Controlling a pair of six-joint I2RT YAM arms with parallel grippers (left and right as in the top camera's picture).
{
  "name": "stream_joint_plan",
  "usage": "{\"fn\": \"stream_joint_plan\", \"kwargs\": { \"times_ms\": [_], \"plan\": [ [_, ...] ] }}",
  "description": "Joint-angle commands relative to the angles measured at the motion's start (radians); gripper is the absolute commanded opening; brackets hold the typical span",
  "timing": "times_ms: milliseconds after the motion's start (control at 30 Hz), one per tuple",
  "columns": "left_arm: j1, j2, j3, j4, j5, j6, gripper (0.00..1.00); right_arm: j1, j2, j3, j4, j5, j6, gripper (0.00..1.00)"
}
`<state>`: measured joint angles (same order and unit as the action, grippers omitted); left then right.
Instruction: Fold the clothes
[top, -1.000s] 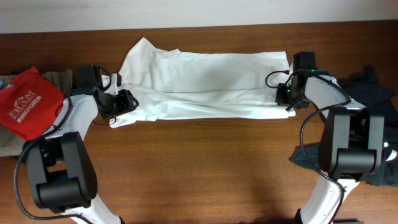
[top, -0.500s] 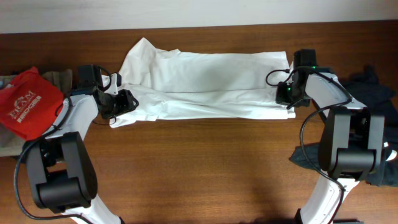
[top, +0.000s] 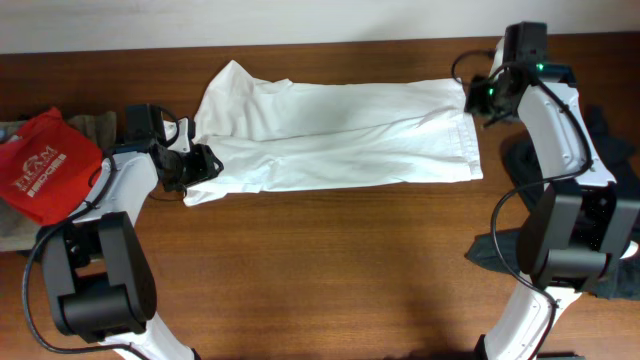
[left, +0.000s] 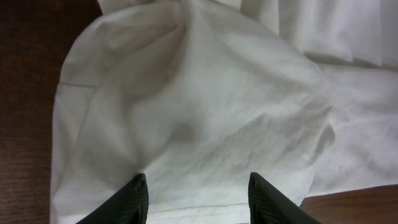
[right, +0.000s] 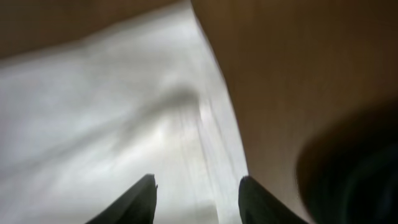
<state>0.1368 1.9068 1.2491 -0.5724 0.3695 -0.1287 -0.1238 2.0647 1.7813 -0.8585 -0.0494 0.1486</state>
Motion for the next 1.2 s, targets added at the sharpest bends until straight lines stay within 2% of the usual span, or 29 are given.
{"fn": "stream_joint_plan", "kwargs": {
  "times_ms": [0,100,200,333,400,467,567,633,700,733,833,1000,1100,1167],
  "plan": [
    [-0.003,0.007,0.000,0.003,-0.006,0.002,0.52,-0.001,0.039,-0.013,-0.094,0.009,-0.003,0.44],
    [-0.003,0.007,0.000,0.027,-0.035,0.002,0.56,0.000,0.058,-0.046,-0.144,0.005,-0.039,0.34],
    [-0.003,0.010,0.000,0.057,-0.037,0.003,0.57,0.000,0.091,-0.152,-0.102,0.005,-0.045,0.30],
    [-0.004,0.019,-0.012,0.056,-0.037,0.002,0.57,-0.002,0.093,-0.288,-0.046,0.009,-0.044,0.27],
    [-0.006,0.036,-0.019,0.055,-0.036,0.002,0.57,-0.002,0.093,-0.316,-0.081,0.008,-0.044,0.27],
    [-0.016,0.076,-0.022,0.014,-0.037,0.002,0.57,-0.001,0.093,-0.323,-0.154,-0.021,-0.043,0.17],
    [-0.018,0.123,-0.022,-0.072,-0.058,0.002,0.56,-0.001,0.093,-0.323,-0.277,-0.021,-0.043,0.17],
    [-0.014,0.130,-0.022,-0.125,-0.157,0.002,0.56,-0.001,0.093,-0.323,-0.315,-0.020,-0.043,0.17],
    [-0.014,0.130,-0.022,-0.148,-0.197,0.002,0.56,-0.001,0.092,-0.323,-0.319,-0.017,-0.043,0.16],
    [-0.011,0.130,-0.022,-0.186,-0.238,0.002,0.52,-0.001,0.092,-0.323,-0.344,-0.016,-0.043,0.15],
    [0.033,0.129,-0.022,-0.309,-0.320,-0.001,0.49,-0.001,0.092,-0.323,-0.421,0.109,0.018,0.15],
    [0.121,0.126,-0.022,-0.420,-0.306,-0.025,0.49,-0.001,0.085,-0.323,-0.466,0.106,0.018,0.12],
    [0.096,0.072,-0.007,-0.405,-0.277,-0.019,0.50,-0.001,0.048,-0.300,-0.462,0.106,0.017,0.10],
    [0.067,0.011,0.048,-0.385,-0.277,-0.012,0.56,-0.001,-0.004,-0.241,-0.462,0.106,0.018,0.09]
  ]
}}
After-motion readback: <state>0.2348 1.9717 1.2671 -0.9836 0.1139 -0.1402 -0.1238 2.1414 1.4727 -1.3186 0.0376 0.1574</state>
